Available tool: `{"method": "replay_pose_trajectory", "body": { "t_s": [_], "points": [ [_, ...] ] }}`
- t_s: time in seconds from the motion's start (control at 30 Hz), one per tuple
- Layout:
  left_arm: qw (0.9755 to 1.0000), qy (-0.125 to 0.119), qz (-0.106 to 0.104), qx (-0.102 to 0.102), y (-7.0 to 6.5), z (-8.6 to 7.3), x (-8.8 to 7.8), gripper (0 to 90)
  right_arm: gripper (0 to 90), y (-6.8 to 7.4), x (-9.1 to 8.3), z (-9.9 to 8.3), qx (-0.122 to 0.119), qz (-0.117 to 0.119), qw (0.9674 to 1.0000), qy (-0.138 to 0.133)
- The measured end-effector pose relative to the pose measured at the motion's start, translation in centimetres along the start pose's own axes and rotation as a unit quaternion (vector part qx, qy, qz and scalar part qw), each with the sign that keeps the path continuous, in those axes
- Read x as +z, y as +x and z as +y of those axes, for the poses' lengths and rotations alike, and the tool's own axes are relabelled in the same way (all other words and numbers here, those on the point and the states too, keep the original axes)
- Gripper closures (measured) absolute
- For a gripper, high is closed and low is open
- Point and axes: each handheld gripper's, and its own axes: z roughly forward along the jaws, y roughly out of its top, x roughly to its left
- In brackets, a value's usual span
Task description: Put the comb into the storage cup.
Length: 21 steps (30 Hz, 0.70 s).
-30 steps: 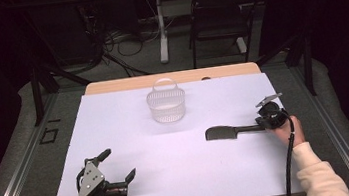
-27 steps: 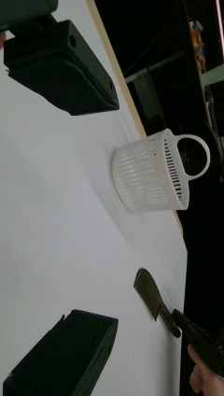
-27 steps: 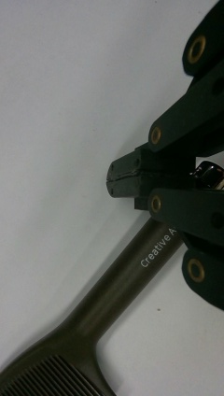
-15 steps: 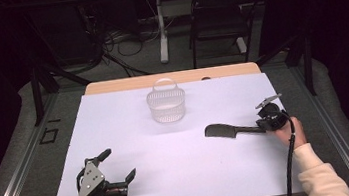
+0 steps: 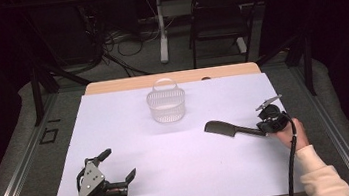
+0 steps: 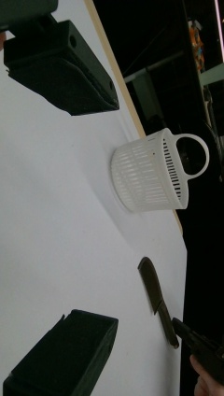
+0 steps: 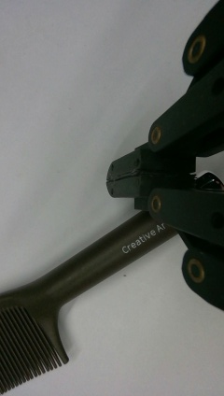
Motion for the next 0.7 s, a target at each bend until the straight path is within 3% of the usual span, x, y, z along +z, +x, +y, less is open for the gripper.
{"method": "replay_pose_trajectory", "body": {
  "t_s": [0.63,0.7],
  "points": [
    [1.0,0.0,0.0,0.001,-0.06,0.04,-0.01,0.2,90.0,0.97,-0.38,-0.22,-0.012,0.011,0.9996,0.023],
    [1.0,0.0,0.001,0.001,-0.06,0.04,-0.02,0.2,86.1,0.96,-0.48,-0.17,-0.014,0.008,0.9997,0.02]
  ]
}}
